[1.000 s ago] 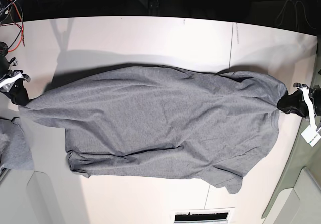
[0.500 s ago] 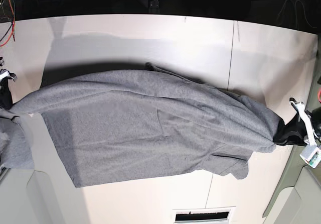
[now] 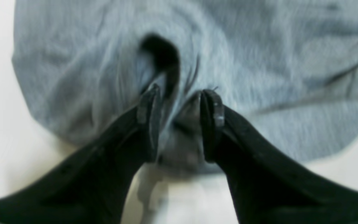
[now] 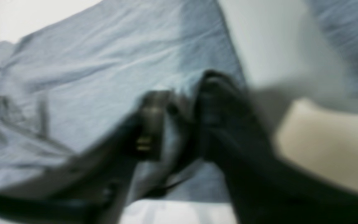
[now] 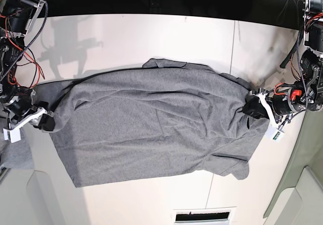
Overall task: Layout the t-shirt on the table in an organized manner, then fold the t-shirt properly
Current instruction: 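Lay the shirt down and open both grippers, raising them away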
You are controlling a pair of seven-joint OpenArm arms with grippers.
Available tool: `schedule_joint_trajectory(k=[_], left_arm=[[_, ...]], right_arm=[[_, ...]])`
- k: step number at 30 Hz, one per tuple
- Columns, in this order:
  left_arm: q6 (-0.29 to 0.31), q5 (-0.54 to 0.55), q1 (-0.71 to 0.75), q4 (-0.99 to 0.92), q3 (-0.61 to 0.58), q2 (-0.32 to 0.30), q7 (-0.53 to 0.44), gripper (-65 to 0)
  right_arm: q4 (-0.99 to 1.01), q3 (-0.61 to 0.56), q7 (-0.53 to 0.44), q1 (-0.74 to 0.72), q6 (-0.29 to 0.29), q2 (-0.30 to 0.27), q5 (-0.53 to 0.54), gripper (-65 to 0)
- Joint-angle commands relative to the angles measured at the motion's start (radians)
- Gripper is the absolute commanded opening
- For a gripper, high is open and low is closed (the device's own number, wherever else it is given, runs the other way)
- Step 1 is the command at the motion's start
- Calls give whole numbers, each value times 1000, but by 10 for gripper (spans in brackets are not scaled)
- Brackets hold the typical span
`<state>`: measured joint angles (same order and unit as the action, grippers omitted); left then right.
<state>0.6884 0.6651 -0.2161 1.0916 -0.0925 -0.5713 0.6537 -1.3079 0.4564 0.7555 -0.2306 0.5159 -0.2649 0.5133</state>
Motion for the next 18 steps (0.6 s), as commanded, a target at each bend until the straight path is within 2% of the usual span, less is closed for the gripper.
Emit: schedule_joint_trajectory(k=[1,5,8,10,15,18], left_arm=[[10,66,-21,35,9,-27,6,-410],[10,273,8,153,31,-72,107,-410],[10,320,89,270,101,-89,197,-410],[10,347,153,330,146,-94,208,-411],[10,393,257,423,193,-82,201,-411],[10,393,315,455,193,-69,201,-411]], right_arm=[[-19,2,-2,-21,5,-13,39,-368],[-77,24,23,24,42,-12,131,-359],[-193,20,116,119,74,-8,246,-359],[-280,-8,152,190,76,6,264,-359],[-369,-193,149,319,84,18,249,-359],[-369,-348,84,377,83,18,194,-359]])
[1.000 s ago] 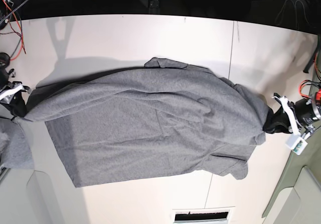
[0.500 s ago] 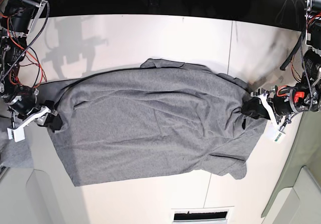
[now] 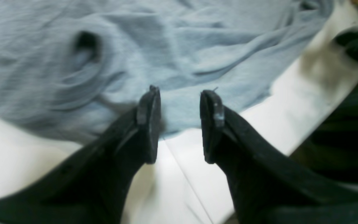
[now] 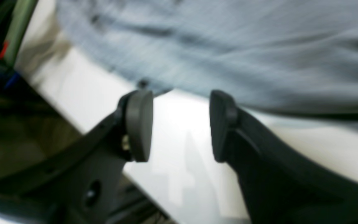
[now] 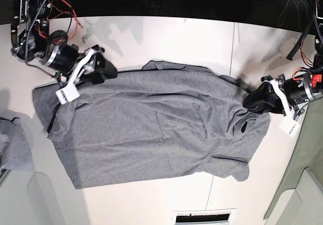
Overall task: Layout the t-shirt on the table in an organized manner, then fold the t-shirt properly
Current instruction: 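Lay the shirt down and open both grippers, raising them away, then press and smooth the shirt middle with the right gripper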
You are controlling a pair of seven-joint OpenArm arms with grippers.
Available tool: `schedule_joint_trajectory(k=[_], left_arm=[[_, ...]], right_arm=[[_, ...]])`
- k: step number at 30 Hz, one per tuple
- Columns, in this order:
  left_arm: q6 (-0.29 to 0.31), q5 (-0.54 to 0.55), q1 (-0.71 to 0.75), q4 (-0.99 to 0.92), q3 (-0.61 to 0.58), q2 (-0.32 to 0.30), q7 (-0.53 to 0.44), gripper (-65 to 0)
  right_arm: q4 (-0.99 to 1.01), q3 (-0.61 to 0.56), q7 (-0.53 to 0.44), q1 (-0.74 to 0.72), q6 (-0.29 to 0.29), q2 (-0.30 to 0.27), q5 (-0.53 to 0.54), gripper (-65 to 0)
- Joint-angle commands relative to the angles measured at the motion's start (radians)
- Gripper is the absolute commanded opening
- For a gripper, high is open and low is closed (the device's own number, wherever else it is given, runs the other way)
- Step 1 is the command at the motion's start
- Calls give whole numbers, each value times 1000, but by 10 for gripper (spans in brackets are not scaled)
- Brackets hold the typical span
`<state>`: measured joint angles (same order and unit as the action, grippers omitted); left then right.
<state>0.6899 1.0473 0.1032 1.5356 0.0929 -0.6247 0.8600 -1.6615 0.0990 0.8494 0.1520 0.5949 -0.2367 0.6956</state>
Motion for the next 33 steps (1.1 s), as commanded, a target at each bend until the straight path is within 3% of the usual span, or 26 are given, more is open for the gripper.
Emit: schedule_joint_trajectory(k=[1,6,10,15,19,25,27,31,33], left_arm=[[8,10,13,15,8,-12,-3,-411],[8,2,47,16,15,-7,-3,-411],[8,5,74,16,60,-7,-3,-411],[8,11,106,16,130,-7,-1,-411],[8,19,142,16,186,-7,0,-411],[8,37,177,16,221,-6,2,-411],[8,37,180,16,221,-3,2,-411],[8,36,180,16,221,10,-3,-411],[8,36,180,16,221,13,-2,-411]], right_arm=[[-15,-44,-41,8,3,-10,-20,-359],[-10,-279,-199,20,-42,-9,-250,-359],[52,-362,-253,20,-87,34,-383,-359],[174,-368,-322,-9,-90,103,-433,-359],[242,-368,-377,-59,-133,124,-469,-359],[315,-368,-379,-135,-135,171,-472,-361],[337,-368,-383,-148,-135,192,-472,-421],[351,-368,-417,-157,-133,229,-491,-650],[349,-368,-415,-160,-106,245,-488,-650]])
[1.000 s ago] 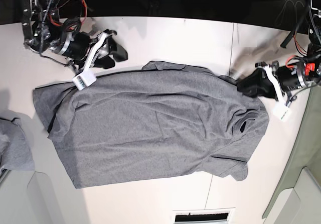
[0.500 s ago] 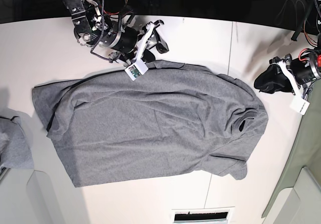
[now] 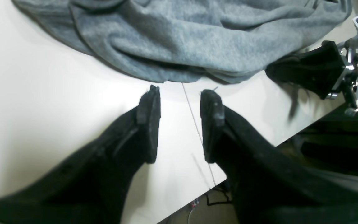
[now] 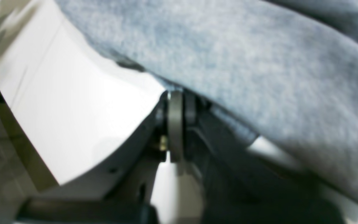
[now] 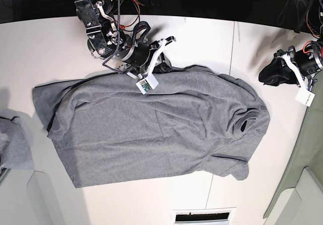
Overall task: Layout the t-shirt on the table in an organized manner, then fold the t-shirt properly
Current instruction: 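Press and smooth the shirt middle with the right gripper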
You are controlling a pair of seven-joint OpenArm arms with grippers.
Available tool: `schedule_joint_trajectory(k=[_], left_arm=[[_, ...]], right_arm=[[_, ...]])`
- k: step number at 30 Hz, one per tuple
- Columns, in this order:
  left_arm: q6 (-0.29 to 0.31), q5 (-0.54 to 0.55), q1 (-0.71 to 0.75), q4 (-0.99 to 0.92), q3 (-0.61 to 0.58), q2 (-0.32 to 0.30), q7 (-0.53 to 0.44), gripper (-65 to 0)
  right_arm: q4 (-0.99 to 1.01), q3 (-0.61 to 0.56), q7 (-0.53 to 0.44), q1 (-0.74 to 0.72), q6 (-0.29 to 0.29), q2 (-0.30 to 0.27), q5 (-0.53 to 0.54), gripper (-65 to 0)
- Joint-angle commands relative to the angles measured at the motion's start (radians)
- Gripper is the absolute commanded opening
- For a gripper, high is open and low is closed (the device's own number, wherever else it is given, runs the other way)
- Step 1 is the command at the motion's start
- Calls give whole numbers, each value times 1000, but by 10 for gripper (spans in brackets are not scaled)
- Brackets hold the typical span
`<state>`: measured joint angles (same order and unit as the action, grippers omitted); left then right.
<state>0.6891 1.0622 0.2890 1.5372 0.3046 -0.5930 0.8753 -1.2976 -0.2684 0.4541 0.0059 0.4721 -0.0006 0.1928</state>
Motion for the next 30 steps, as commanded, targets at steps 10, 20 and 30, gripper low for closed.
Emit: schedule_joint_trajectory(k=[10,20,30], left_arm=[[9,29,-6,27,151,-20,44,-411],[9,82,-6,34,235,-83,72,-411],[9,79,-6,34,213,-83,31,-411]], right_arm=[[-237,-10,243,15,107,48,401,-650],[-554,-135,315,30,111,64,485,-650],[-546,-130,231,-30,73,83,126,-581]])
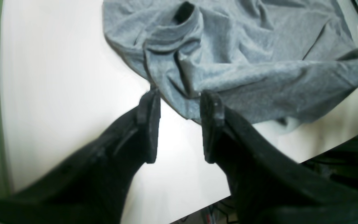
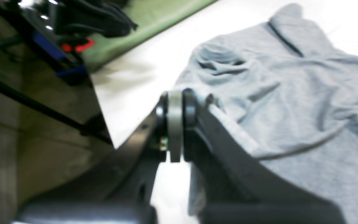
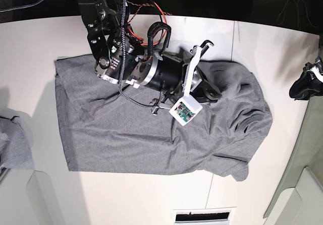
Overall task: Layout the t-shirt on the table in an organized manner, then fold the t-shirt properly
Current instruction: 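Press and smooth the shirt middle with the right gripper, then grasp the shirt edge with each gripper at its corners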
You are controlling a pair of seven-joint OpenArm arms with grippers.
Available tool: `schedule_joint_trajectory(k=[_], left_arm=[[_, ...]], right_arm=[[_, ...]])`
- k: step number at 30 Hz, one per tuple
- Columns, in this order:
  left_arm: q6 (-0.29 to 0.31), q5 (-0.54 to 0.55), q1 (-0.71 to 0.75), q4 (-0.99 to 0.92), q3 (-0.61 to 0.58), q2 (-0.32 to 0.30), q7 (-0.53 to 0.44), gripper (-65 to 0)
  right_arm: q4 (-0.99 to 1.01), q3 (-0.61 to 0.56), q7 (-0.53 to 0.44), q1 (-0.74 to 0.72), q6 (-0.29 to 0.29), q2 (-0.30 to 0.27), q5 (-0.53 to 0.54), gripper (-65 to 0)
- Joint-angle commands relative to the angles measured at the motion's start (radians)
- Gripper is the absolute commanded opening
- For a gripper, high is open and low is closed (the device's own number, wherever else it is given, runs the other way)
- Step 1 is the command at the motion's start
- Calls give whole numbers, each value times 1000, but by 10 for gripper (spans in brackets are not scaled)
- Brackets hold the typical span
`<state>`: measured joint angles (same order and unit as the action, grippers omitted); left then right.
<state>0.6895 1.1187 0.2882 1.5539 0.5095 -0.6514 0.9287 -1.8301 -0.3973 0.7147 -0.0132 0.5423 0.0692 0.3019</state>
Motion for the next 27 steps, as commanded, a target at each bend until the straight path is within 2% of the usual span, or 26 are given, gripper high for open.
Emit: schedule_joint_trajectory(k=[1,3,5,8,10,12,15,18,21,24,27], left_arm=[[9,23,-5,17,3,-24,-28,-411],[9,22,-5,17,-11,-21,-29,-411],[9,22,-5,17,-26,-9,-27,-410],[9,7,-2,17,-79,6,-28,-408],[9,-23,-2,17,-133,17,-33,-368],[9,-58,-2,17,-183,37,-43,-317],[9,-77,-3,17,-238,71,-63,-307],[9,-87,-2,17,-246,124,-64,-307],[9,-91,4,17,-246,180,-31,-307],[9,-91,30,17,-246,223,-29,-307],[9,-101,50,17,-246,267,-34,-307]], right_arm=[[-14,-1,-24,-8,3,12,20,-500],[-14,-1,-22,-3,3,10,22,-376],[-14,3,-22,-3,3,11,19,-334],[-14,39,-23,-3,-27,11,-13,-334],[-14,89,-23,-3,-55,11,-67,-334],[-14,160,-23,-3,-84,11,-121,-334],[-13,295,-26,-3,-126,-2,-165,-334],[-4,430,-26,-3,-183,-50,-164,-334],[43,549,-26,-3,-189,-113,-146,-334],[127,628,-26,-2,-188,-180,-61,-334],[200,672,-26,-3,-187,-225,8,-334]])
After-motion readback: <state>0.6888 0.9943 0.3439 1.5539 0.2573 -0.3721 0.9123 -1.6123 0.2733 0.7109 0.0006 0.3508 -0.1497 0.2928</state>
